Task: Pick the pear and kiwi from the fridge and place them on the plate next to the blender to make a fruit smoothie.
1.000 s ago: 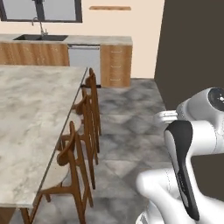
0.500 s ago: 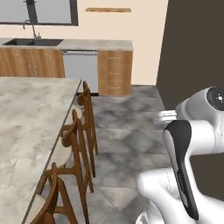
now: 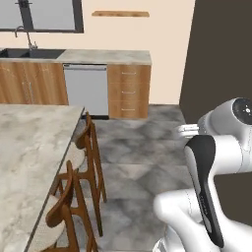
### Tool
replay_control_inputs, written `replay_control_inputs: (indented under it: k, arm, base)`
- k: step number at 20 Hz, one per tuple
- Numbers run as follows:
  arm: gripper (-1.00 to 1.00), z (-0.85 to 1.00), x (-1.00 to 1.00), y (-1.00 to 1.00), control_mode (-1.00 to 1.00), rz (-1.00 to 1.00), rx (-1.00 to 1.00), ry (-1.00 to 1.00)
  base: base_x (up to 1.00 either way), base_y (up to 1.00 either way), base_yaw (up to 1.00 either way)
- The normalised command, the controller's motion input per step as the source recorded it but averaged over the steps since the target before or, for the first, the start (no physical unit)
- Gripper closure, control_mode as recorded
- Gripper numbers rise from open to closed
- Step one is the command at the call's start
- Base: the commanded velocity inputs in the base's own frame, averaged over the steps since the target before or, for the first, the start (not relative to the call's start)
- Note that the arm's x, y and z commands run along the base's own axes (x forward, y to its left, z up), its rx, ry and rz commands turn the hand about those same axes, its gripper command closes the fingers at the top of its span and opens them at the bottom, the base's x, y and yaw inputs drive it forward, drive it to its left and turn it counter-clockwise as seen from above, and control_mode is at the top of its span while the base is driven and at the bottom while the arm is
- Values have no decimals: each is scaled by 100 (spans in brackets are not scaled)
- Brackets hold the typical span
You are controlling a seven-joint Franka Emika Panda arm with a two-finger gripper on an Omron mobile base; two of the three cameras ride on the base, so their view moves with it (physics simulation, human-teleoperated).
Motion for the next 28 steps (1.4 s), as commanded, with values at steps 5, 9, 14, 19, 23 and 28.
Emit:
replay_control_inputs:
  k: [5, 9, 14, 19, 23, 28]
  arm:
    - [100, 0, 0, 0, 100, 0, 0, 0]
    - [100, 0, 0, 0, 100, 0, 0, 0]
    - [100, 0, 0, 0, 100, 0, 0, 0]
    - [100, 0, 0, 0, 100, 0, 0, 0]
    - [100, 0, 0, 0, 100, 0, 0, 0]
    - [100, 0, 0, 0, 100, 0, 0, 0]
  base:
    - [100, -28, 0]
    - [100, -26, 0]
    - [100, -26, 1]
    - [100, -25, 1]
    - [100, -24, 1]
    - [100, -17, 8]
